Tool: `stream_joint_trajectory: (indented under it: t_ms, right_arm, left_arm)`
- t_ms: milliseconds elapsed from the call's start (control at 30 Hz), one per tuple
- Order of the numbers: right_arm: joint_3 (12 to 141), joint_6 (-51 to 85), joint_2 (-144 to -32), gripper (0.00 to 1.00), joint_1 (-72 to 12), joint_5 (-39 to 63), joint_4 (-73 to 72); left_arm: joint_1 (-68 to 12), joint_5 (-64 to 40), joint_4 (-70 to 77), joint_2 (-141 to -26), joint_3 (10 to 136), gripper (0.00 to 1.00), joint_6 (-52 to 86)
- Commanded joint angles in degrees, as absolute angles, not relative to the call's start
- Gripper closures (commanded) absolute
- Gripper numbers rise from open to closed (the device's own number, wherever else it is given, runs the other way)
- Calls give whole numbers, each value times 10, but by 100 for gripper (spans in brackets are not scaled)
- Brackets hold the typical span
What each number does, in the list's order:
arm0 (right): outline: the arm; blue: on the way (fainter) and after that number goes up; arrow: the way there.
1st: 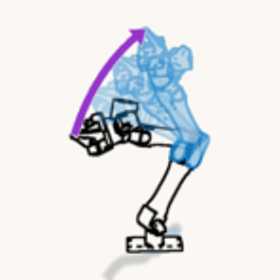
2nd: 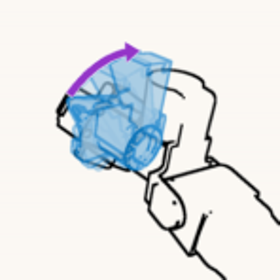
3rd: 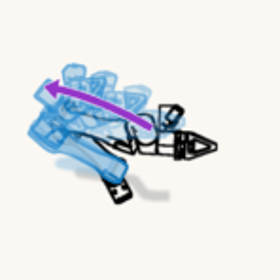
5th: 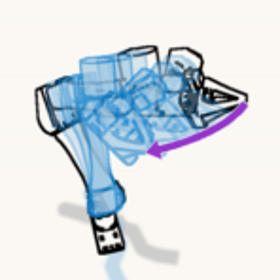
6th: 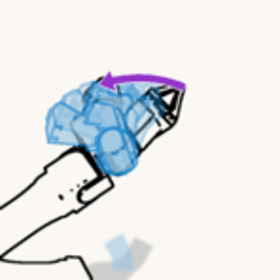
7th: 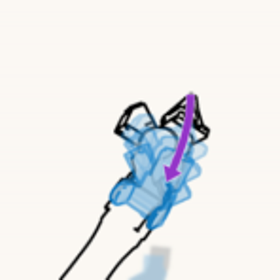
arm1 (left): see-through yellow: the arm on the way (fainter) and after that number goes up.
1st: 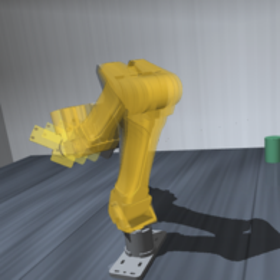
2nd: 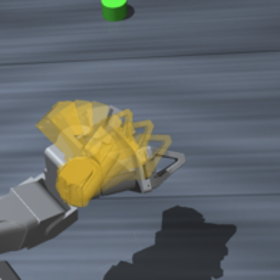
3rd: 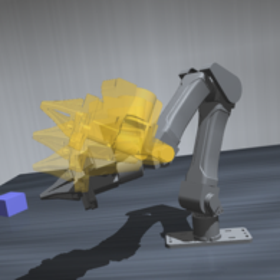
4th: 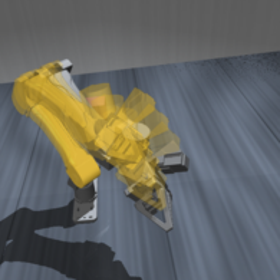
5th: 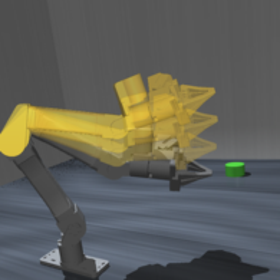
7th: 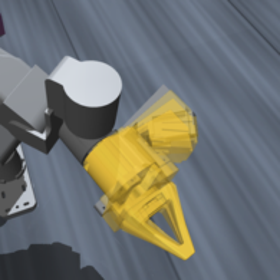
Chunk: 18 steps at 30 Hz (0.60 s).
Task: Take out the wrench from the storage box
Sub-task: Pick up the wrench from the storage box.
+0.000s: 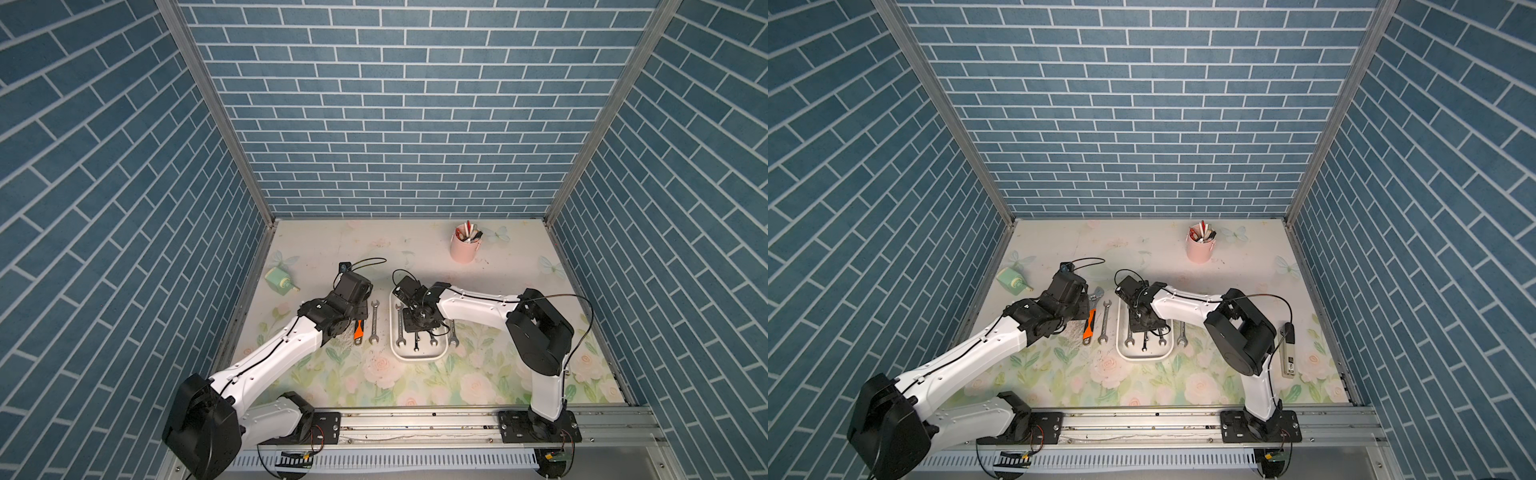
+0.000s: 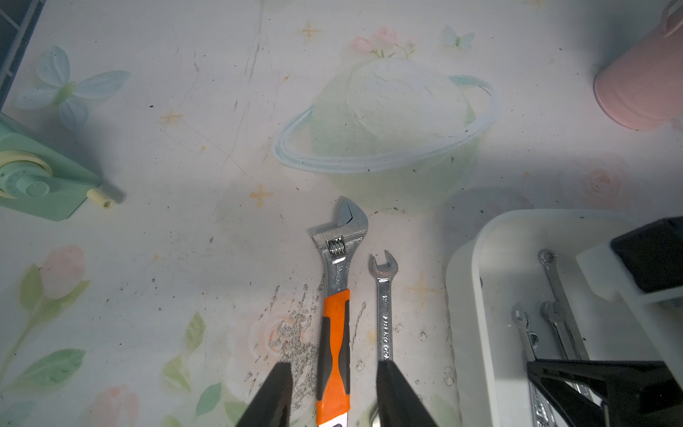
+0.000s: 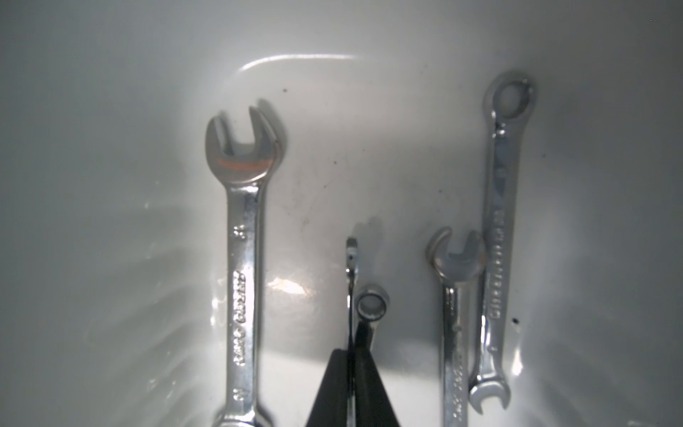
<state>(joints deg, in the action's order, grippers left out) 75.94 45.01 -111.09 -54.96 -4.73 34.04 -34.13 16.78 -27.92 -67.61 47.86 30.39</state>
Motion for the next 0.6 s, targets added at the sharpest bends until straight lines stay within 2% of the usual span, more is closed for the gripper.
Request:
stream_joint_trajectory:
  t_ms: [0, 233, 567]
  right_arm:
    - [768, 449, -1087, 95, -548, -57, 357]
    - [772, 449, -1068, 100, -548, -66, 365]
    - [803, 433, -1018, 100, -540, -100, 414]
  left_arm:
    - [-338, 165, -274, -678, 469, 57, 307]
    - [-338, 165, -275, -679, 471, 57, 306]
    - [-338, 167, -280, -677, 476, 57, 305]
